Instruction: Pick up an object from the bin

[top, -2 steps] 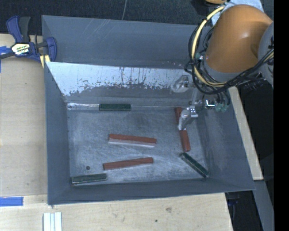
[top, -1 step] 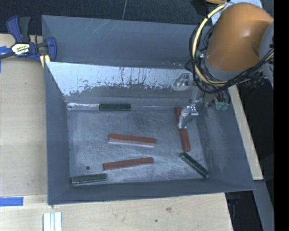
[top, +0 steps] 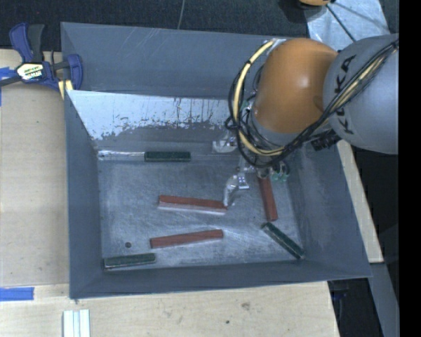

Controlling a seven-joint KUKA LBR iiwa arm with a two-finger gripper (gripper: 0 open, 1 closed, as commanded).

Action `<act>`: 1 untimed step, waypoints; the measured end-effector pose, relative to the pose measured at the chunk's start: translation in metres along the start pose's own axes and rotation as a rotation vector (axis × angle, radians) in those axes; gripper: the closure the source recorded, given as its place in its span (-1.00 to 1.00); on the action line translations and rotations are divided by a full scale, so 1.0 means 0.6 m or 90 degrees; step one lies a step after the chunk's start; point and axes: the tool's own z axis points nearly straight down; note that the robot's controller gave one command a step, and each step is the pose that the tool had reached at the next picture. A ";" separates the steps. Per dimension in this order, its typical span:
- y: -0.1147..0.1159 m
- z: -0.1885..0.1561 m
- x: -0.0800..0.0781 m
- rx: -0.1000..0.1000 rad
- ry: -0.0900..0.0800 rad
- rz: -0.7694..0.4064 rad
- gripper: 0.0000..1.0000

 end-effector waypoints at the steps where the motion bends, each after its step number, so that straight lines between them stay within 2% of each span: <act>1: 0.024 0.040 0.013 -0.002 0.007 0.039 -1.00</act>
Offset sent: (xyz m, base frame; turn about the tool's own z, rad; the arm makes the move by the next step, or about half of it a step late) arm -0.0005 0.0129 -0.0961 0.0230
